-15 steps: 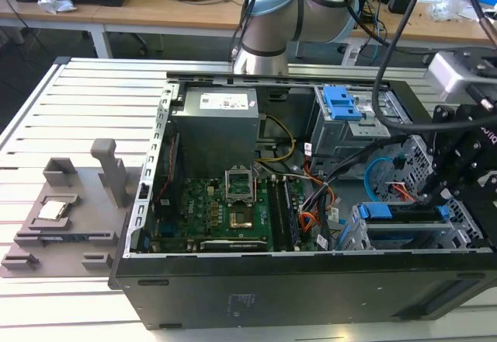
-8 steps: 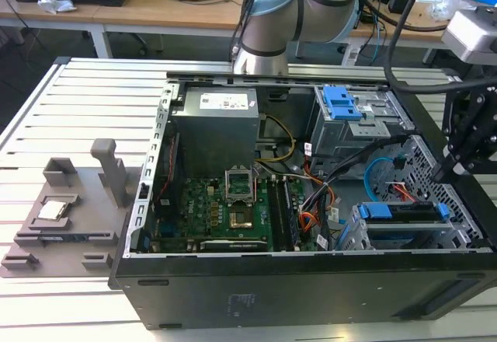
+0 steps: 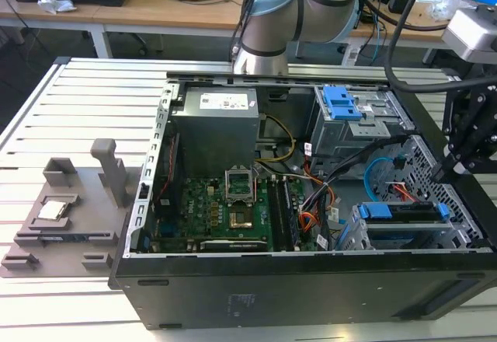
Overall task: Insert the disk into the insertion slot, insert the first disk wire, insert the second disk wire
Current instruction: 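Insert the second disk wire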
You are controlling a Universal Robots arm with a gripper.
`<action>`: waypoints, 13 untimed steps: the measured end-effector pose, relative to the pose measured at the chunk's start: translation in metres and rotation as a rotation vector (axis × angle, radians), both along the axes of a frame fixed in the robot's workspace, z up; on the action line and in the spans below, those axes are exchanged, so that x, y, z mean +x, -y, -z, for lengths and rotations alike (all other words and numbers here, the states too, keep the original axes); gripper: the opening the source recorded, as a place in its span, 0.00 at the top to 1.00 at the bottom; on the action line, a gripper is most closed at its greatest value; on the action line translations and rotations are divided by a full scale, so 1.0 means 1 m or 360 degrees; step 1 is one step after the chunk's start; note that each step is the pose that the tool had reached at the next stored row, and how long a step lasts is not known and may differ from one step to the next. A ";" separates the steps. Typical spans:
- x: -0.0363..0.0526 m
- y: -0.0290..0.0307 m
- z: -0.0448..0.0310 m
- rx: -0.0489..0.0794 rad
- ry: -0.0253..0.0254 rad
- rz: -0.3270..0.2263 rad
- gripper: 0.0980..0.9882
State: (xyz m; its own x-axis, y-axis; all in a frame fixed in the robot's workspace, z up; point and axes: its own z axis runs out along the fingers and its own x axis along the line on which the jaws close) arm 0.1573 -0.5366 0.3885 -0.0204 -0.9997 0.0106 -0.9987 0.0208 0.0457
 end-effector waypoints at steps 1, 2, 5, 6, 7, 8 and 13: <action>0.0000 0.0000 -0.0001 0.0000 0.00000 0.0000 0.98; 0.0000 0.0000 -0.0001 0.0000 0.00000 0.0000 0.85; 0.0000 -0.0012 -0.0005 -0.0002 0.00000 0.0000 0.77; -0.0002 -0.0052 -0.0002 -0.0001 0.00000 -0.0001 0.77; -0.0013 -0.0113 0.0006 -0.0001 -0.00001 -0.0004 0.77; -0.0029 -0.0141 0.0010 -0.0001 0.00000 -0.0006 0.77; -0.0122 -0.0228 0.0054 0.0001 0.00013 -0.0015 0.77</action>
